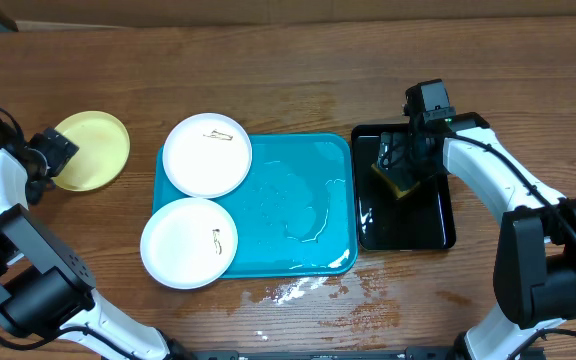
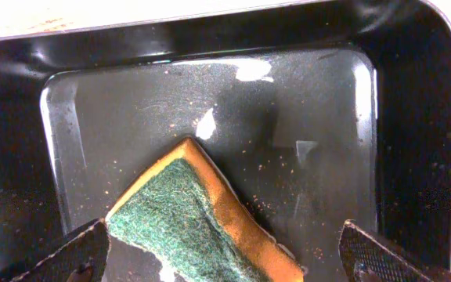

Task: Clean dirty plates on tray and stack at the side
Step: 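Release yellow plate and move left gripper back toward teal tray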

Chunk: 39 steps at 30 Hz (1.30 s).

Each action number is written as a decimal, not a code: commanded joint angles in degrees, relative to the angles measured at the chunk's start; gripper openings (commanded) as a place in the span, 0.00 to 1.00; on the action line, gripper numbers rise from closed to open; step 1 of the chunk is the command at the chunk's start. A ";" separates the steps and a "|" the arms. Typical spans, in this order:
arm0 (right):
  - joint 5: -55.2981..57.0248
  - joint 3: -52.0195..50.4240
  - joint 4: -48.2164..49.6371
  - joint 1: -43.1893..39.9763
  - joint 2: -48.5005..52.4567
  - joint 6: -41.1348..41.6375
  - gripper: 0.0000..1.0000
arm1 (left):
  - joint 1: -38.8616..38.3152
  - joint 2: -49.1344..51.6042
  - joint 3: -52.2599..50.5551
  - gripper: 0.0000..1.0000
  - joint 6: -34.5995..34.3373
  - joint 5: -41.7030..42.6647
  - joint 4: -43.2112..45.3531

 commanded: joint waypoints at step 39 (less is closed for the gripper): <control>-5.88 -2.49 8.20 0.24 5.75 -0.39 0.86 | -19.67 -17.46 -0.35 0.98 5.49 15.54 -23.98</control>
